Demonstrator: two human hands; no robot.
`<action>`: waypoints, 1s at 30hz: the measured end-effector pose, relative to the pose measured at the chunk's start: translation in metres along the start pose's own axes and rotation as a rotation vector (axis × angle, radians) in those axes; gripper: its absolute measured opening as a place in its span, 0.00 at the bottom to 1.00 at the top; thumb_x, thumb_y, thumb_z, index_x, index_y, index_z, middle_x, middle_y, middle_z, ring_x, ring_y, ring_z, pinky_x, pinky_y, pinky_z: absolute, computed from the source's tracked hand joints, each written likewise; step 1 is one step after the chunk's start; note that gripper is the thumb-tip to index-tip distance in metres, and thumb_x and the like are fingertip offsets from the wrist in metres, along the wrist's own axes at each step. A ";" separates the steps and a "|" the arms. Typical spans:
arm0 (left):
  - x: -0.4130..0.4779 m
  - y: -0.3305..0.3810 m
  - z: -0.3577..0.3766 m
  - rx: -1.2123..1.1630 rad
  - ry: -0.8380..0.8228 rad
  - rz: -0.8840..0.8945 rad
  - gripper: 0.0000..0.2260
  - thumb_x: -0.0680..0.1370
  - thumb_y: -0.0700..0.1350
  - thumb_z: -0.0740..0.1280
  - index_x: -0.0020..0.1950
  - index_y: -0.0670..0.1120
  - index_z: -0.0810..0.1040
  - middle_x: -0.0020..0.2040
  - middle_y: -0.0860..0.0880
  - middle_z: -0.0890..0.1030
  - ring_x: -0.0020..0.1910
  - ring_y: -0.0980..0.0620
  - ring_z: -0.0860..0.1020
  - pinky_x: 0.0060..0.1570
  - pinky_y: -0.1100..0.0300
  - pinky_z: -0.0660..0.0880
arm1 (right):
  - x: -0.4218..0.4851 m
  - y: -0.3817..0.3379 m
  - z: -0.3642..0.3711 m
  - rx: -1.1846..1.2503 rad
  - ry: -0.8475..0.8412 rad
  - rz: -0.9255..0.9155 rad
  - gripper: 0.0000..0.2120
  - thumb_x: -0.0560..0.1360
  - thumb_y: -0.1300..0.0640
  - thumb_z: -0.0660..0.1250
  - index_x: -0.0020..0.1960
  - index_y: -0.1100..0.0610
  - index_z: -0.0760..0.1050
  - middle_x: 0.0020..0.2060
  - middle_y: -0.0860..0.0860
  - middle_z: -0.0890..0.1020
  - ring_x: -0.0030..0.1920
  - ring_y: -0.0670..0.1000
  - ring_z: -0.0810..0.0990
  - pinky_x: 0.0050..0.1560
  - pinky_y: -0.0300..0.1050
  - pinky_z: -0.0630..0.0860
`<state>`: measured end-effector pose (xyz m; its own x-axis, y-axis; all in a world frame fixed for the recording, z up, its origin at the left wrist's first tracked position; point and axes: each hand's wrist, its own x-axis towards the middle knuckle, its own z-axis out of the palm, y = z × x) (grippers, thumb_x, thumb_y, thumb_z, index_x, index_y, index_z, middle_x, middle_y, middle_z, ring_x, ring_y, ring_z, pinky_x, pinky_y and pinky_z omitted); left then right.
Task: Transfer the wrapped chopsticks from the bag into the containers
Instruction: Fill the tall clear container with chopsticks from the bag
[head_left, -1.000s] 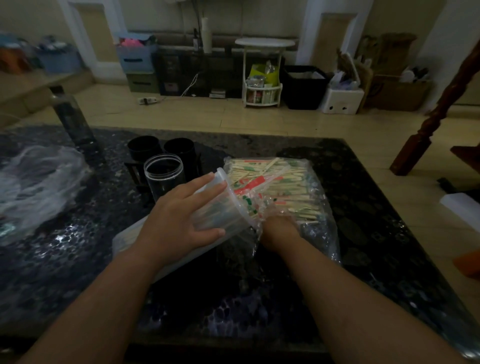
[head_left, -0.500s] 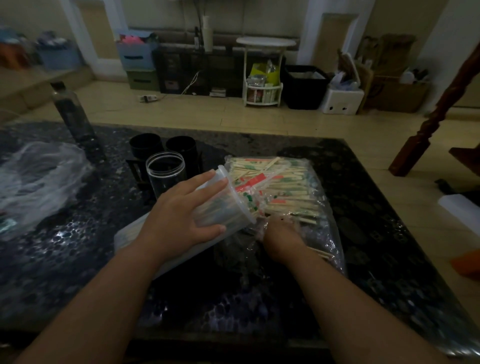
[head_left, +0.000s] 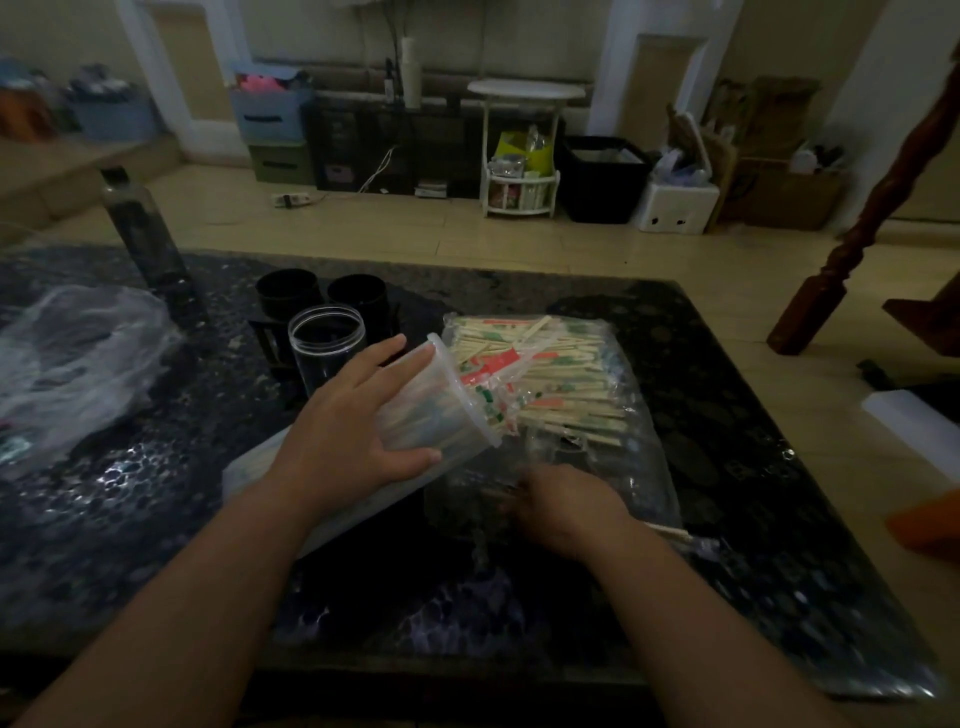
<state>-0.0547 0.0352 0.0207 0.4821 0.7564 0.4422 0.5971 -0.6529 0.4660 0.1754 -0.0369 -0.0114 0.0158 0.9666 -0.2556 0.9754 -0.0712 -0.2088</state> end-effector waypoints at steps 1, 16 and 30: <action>0.000 0.001 0.001 0.002 -0.002 -0.008 0.42 0.61 0.67 0.68 0.73 0.67 0.58 0.75 0.59 0.60 0.71 0.63 0.59 0.67 0.57 0.62 | -0.007 -0.001 -0.007 0.010 -0.016 -0.013 0.19 0.78 0.43 0.62 0.67 0.46 0.73 0.60 0.55 0.80 0.59 0.57 0.79 0.55 0.48 0.74; -0.003 0.004 0.003 -0.035 -0.016 0.126 0.36 0.65 0.63 0.71 0.71 0.56 0.71 0.73 0.52 0.69 0.69 0.53 0.70 0.67 0.56 0.66 | -0.048 0.001 -0.077 0.030 1.074 -0.462 0.13 0.75 0.51 0.61 0.35 0.55 0.72 0.34 0.52 0.75 0.36 0.51 0.69 0.41 0.42 0.58; -0.002 0.003 0.004 0.053 -0.009 0.111 0.36 0.65 0.66 0.69 0.72 0.58 0.68 0.73 0.59 0.65 0.69 0.58 0.67 0.66 0.56 0.64 | -0.031 -0.004 -0.080 1.035 1.377 -0.181 0.11 0.81 0.49 0.59 0.42 0.47 0.74 0.35 0.54 0.81 0.35 0.46 0.83 0.38 0.34 0.75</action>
<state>-0.0511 0.0312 0.0180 0.5531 0.6799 0.4816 0.5724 -0.7301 0.3733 0.1888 -0.0467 0.0723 0.6298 0.4244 0.6505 0.4604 0.4705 -0.7527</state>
